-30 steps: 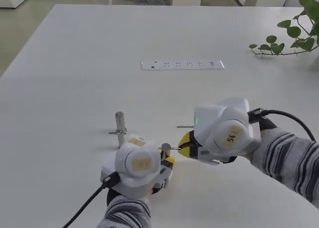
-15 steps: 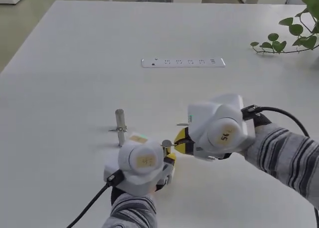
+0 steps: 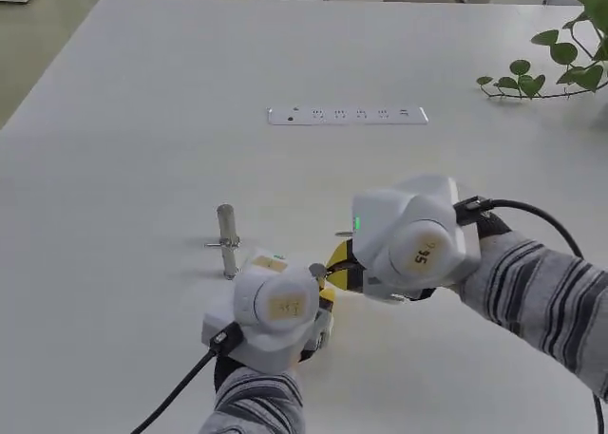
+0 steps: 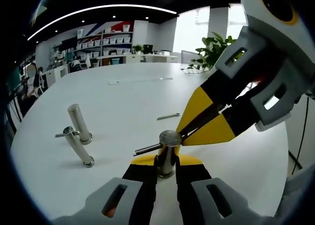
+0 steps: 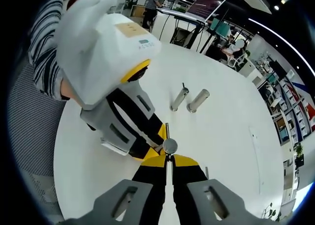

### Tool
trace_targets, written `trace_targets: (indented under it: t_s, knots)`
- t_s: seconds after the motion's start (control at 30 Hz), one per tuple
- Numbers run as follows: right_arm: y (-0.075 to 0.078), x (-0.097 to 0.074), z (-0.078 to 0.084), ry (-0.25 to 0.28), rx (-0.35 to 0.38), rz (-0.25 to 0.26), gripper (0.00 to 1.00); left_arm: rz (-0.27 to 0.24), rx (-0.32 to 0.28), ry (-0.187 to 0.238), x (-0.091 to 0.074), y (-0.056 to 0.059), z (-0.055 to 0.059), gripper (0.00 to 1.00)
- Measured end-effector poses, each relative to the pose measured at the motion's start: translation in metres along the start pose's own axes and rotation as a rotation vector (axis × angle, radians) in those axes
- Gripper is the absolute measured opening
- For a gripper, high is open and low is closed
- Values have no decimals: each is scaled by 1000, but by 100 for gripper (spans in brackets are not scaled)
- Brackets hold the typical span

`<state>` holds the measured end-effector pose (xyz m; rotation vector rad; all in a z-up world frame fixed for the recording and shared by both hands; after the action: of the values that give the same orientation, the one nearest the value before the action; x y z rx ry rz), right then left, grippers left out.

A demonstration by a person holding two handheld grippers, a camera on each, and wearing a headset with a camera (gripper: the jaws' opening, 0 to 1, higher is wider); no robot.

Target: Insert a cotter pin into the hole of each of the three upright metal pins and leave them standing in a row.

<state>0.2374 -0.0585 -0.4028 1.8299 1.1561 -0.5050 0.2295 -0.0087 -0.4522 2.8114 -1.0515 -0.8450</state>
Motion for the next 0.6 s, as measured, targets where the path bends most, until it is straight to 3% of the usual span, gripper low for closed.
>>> trace_targets:
  t_s: [0.6]
  knots:
    - [0, 0, 1, 7, 49, -8, 0, -36, -16, 4, 1, 1, 1, 11]
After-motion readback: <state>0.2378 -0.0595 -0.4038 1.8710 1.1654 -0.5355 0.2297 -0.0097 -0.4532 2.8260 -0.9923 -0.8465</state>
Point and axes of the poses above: the centre of the closed fingertips' face, and the gripper's own axes: x roughly forward along the fingers, y roughly to its right, z roughly out of its underside, the point moved 5 cm from there along -x, roughly backward along the fingers, and after that the axes turned 10 degrees about z, right-handed, at the moved point
